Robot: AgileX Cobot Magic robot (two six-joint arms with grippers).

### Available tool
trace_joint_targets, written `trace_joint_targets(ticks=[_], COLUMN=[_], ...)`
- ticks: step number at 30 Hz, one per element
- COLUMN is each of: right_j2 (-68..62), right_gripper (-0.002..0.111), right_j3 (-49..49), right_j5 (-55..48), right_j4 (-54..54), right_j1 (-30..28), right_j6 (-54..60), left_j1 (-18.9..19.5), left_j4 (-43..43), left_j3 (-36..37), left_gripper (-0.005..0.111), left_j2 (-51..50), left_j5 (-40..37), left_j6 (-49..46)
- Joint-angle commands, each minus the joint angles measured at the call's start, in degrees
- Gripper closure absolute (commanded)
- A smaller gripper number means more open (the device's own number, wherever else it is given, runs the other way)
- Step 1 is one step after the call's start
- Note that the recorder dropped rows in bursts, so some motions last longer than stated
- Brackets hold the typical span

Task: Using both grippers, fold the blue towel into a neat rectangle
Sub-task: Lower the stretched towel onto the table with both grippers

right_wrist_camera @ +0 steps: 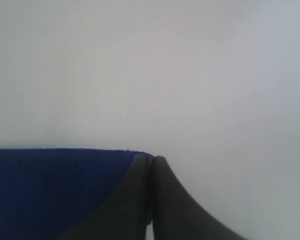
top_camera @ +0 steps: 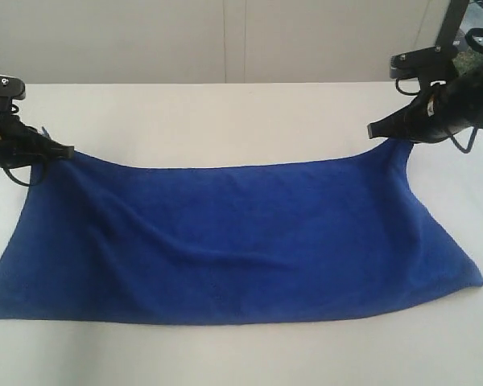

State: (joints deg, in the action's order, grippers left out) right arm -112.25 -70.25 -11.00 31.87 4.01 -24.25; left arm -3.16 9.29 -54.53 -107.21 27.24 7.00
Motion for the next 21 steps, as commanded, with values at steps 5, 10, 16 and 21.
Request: trace_joint_targets(ticks=[5,10,16,21], right_j2=[-0.27,-1.04,-2.28,-2.28], right_gripper=[0.108,0.108,0.108,0.101], right_j3=[-1.64,-1.64,-1.64,-1.64], right_j5=[0.39,1.52,2.7,2.75], right_j4=[0.26,0.26,0.26,0.26], right_j1=[-3.06,-3.36,-3.36,-3.36], right_j6=[0.05,0.2,1.0,1.47], left_j1=[0.15,0.15,0.15,0.15], left_j4=[-3.27,-3.27,-3.27,-3.27], left_j3=[-0.28,-0.28,-0.28,-0.28], left_gripper=[0.107,0.107,0.107,0.105], left_j2=[-0.94,-2.06,-2.21,-2.21], left_j5=[2.96,3.08,3.57,3.58], left_j6=[-5.56,-5.68,-5.68,-5.78])
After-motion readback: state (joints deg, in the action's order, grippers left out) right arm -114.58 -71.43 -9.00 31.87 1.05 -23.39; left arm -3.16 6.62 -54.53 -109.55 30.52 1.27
